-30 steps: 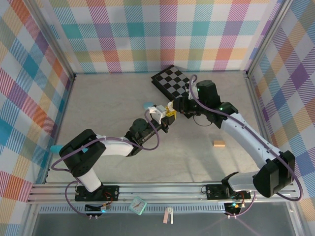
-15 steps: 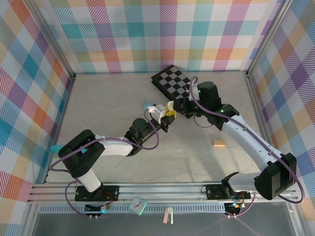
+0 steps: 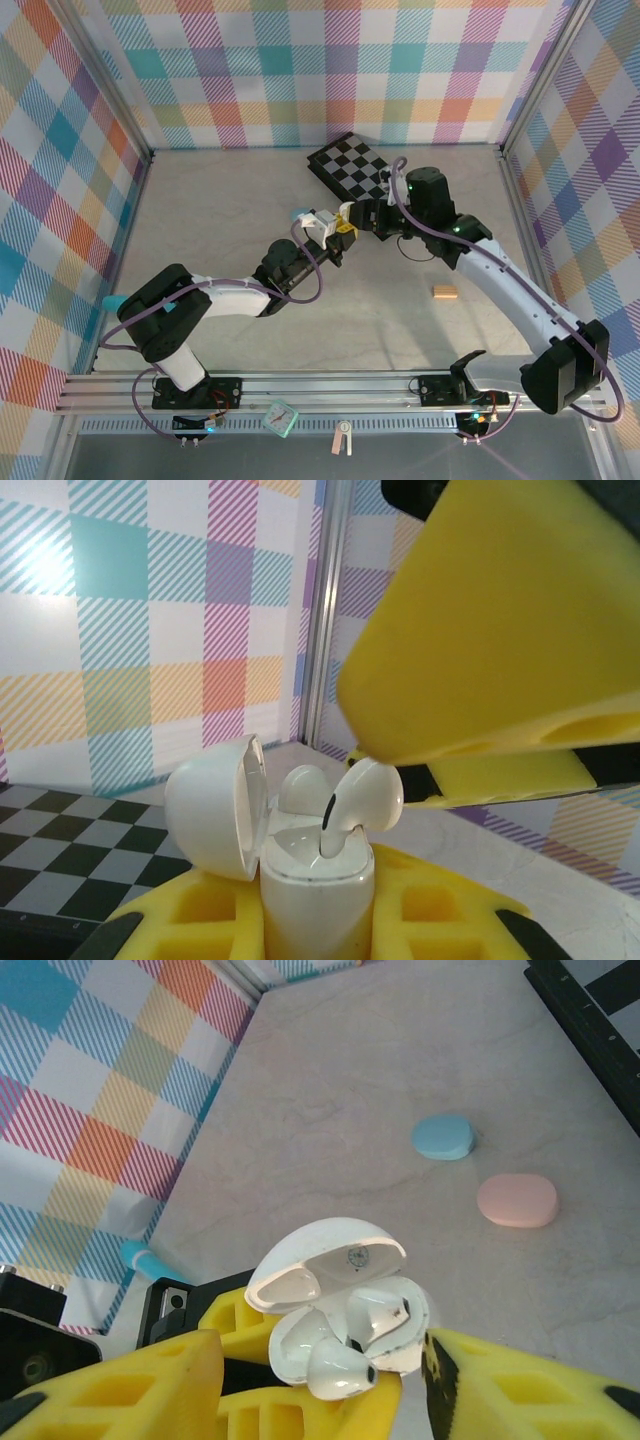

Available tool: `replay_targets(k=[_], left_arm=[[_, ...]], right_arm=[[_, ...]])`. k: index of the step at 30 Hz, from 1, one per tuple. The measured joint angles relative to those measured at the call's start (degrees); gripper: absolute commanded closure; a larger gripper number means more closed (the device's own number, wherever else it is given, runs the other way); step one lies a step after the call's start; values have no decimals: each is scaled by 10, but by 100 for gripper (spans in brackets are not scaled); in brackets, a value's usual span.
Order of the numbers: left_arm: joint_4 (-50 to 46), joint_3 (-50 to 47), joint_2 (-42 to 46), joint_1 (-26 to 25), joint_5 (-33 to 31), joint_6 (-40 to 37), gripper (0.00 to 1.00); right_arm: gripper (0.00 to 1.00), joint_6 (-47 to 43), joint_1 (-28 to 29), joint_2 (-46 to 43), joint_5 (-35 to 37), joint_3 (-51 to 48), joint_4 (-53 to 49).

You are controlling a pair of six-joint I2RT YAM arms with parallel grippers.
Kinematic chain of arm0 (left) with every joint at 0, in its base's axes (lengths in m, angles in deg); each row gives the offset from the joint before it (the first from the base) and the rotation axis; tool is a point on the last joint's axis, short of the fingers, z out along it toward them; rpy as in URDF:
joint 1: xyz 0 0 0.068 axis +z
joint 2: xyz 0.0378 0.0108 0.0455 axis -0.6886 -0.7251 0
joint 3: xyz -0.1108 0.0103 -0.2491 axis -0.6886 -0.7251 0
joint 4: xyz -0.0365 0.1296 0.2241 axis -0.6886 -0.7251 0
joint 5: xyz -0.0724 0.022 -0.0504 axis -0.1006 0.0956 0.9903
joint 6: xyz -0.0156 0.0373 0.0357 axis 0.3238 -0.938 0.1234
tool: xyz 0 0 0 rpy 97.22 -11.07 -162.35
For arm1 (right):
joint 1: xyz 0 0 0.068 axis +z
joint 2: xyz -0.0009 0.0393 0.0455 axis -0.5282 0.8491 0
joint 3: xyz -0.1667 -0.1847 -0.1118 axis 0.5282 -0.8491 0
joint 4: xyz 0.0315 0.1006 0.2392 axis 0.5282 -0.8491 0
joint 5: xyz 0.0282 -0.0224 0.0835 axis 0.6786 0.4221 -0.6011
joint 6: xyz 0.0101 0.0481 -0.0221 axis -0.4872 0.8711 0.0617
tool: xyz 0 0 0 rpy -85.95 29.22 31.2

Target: Insert the wireless bluetooth earbuds into the charging case

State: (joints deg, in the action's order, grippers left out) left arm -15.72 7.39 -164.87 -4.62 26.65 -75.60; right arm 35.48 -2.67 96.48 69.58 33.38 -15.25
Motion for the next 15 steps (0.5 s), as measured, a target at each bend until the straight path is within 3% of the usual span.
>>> replay_targets(k=[3,9,15], left_arm=[[6,0,3,0,1,0,100],[6,0,7,0,11,0,100],[7,0,10,0,16,0,100]], right_arm=[[40,3,-1,-14,12,0,-4],[63,22,-17,-15,37,0,-22],[70,33,-23,-4,47,0,-35]])
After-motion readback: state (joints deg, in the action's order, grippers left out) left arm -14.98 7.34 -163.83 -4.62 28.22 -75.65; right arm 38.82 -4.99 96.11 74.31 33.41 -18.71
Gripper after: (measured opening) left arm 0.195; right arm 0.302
